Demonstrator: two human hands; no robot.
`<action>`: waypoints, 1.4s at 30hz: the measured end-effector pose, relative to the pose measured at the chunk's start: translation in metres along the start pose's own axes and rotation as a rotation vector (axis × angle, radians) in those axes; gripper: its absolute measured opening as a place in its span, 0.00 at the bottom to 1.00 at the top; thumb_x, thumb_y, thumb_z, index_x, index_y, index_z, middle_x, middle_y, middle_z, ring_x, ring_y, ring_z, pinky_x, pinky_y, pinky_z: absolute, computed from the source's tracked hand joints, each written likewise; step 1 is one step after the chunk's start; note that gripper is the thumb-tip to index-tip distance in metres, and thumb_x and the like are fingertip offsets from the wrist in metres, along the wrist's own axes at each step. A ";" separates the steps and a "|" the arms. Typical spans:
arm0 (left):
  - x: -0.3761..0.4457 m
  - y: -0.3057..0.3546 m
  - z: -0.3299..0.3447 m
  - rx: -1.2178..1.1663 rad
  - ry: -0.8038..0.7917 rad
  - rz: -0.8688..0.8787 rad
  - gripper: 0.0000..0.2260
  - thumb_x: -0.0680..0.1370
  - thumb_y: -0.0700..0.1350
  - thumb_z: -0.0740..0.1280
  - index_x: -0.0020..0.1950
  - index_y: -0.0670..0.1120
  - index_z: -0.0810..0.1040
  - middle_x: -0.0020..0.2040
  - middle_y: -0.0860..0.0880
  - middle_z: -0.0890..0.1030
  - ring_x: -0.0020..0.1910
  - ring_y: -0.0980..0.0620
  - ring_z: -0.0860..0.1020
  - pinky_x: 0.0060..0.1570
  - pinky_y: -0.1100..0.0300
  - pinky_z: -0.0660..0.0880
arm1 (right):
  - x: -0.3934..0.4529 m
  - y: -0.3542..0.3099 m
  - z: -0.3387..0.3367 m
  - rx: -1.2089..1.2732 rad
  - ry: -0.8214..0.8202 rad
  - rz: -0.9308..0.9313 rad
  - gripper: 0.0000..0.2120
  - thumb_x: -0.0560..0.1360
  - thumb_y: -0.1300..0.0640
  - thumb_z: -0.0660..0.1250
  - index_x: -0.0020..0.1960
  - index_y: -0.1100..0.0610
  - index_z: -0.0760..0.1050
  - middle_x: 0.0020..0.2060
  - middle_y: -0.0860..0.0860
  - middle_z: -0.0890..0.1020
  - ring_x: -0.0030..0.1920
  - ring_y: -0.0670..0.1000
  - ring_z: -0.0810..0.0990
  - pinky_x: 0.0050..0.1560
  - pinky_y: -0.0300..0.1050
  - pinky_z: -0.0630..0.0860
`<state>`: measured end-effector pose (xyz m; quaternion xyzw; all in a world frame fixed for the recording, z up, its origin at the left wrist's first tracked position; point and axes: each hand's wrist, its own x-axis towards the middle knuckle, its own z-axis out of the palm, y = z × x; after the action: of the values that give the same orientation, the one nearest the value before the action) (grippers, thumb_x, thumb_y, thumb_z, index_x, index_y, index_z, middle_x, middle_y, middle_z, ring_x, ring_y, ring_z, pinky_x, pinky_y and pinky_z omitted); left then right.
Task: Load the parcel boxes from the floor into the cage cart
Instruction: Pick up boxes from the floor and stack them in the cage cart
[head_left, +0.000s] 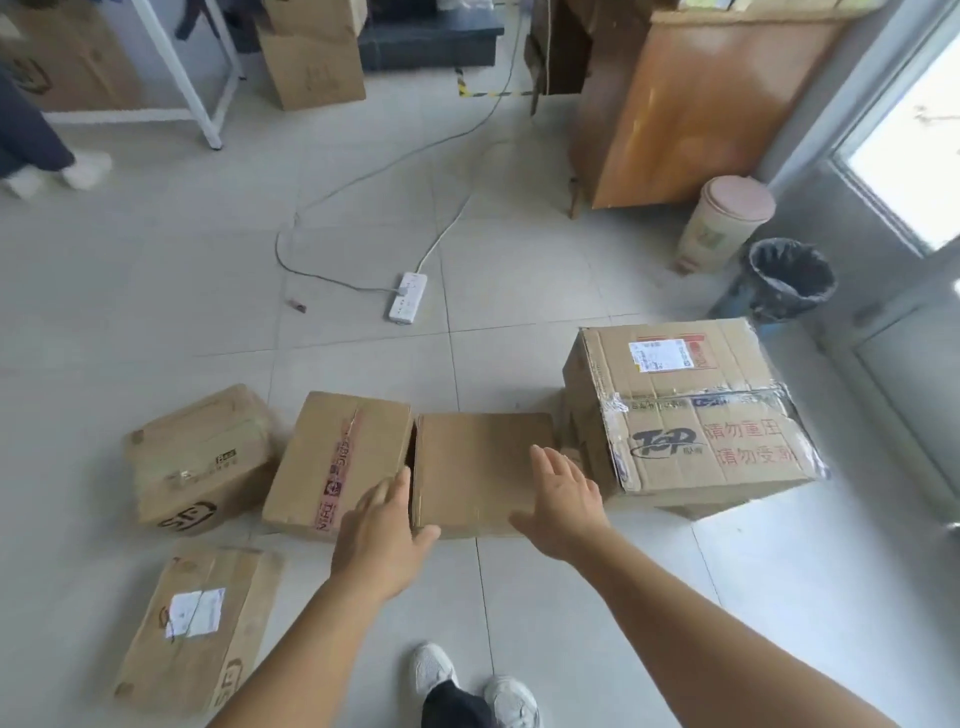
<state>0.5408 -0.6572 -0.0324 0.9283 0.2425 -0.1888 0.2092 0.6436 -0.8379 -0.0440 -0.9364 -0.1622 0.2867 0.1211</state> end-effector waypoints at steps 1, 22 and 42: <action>0.011 0.003 -0.001 0.008 -0.012 0.029 0.35 0.79 0.56 0.61 0.80 0.48 0.48 0.79 0.49 0.55 0.77 0.49 0.56 0.72 0.55 0.57 | 0.003 0.003 -0.001 0.018 0.015 0.036 0.43 0.76 0.45 0.67 0.80 0.52 0.44 0.79 0.48 0.51 0.79 0.51 0.48 0.75 0.50 0.52; 0.126 0.190 0.027 0.166 -0.134 0.316 0.34 0.80 0.56 0.60 0.80 0.48 0.46 0.79 0.49 0.55 0.77 0.48 0.55 0.72 0.52 0.58 | 0.030 0.193 -0.087 0.166 0.249 0.434 0.43 0.75 0.45 0.69 0.80 0.53 0.48 0.78 0.51 0.56 0.77 0.56 0.56 0.76 0.56 0.55; 0.287 0.344 0.187 -0.073 -0.252 -0.206 0.37 0.78 0.54 0.64 0.80 0.49 0.46 0.78 0.45 0.58 0.75 0.43 0.60 0.71 0.52 0.60 | 0.237 0.502 -0.119 0.184 0.073 0.446 0.45 0.72 0.44 0.73 0.79 0.55 0.51 0.77 0.54 0.61 0.74 0.58 0.63 0.72 0.58 0.64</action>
<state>0.9088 -0.9136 -0.2172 0.8594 0.3148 -0.3153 0.2509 1.0150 -1.2263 -0.2266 -0.9438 0.0796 0.2860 0.1452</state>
